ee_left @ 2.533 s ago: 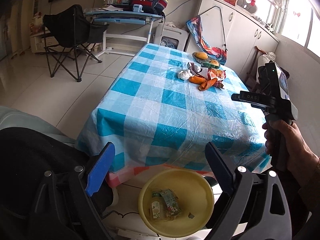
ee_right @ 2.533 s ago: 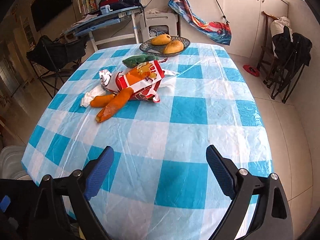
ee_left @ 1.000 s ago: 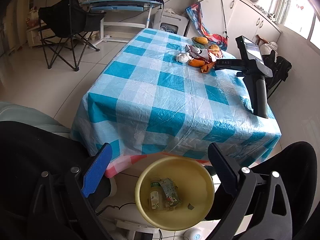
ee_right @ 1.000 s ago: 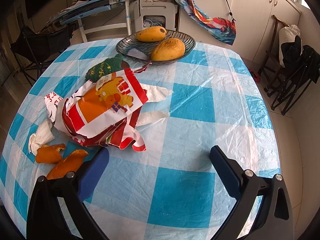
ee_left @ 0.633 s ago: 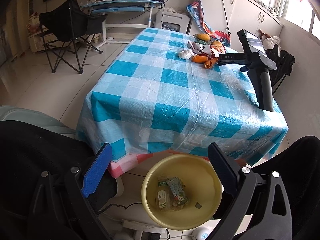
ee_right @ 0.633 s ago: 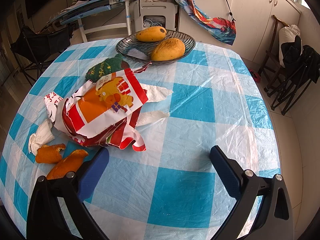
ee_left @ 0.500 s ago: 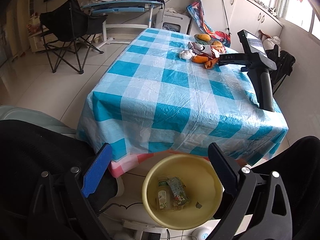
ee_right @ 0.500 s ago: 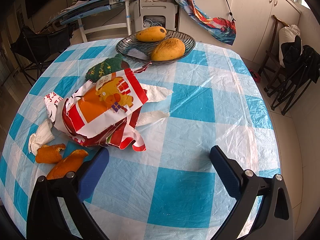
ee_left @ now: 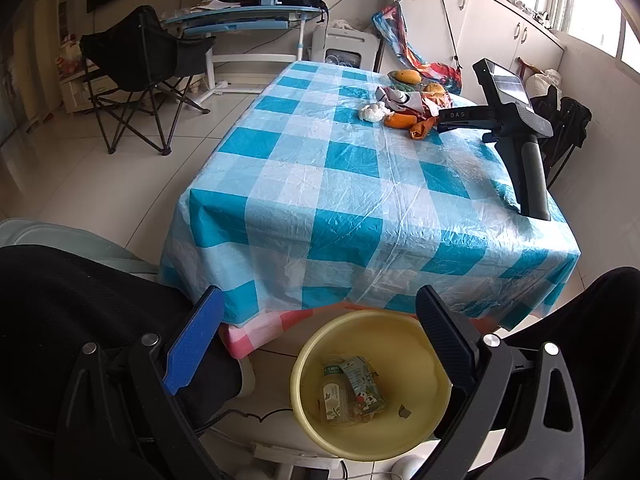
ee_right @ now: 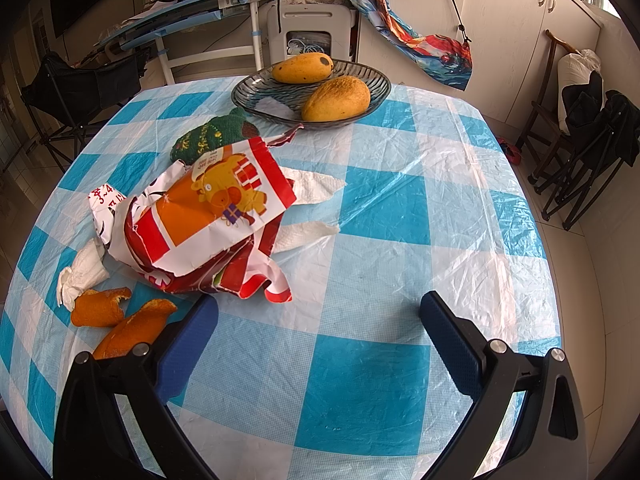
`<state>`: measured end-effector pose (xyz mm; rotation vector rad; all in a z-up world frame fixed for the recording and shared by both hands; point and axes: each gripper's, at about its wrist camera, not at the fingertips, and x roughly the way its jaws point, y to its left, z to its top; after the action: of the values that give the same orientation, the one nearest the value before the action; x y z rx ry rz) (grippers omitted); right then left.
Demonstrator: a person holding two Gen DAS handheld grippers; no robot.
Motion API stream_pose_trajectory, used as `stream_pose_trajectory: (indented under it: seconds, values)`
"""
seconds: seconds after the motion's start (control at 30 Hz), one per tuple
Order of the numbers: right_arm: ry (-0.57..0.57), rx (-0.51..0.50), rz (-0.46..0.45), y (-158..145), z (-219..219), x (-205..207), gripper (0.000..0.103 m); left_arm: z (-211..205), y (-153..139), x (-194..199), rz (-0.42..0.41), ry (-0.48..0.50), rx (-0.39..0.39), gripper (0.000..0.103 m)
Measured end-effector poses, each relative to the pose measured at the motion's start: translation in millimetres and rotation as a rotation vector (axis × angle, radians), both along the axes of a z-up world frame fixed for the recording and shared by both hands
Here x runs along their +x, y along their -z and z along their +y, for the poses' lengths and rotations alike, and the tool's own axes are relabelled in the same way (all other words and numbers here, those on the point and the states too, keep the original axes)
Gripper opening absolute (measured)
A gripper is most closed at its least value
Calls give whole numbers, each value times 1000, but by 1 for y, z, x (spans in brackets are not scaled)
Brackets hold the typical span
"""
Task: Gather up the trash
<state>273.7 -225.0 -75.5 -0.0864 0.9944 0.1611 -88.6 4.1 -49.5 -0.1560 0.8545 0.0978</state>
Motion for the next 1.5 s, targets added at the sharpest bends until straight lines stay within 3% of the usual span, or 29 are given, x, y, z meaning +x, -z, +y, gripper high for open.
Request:
stream_pose_trajectory:
  seconds: [1.5]
  values:
    - [0, 0, 0, 0, 0, 0, 96, -3, 2, 2, 9, 5, 11, 93]
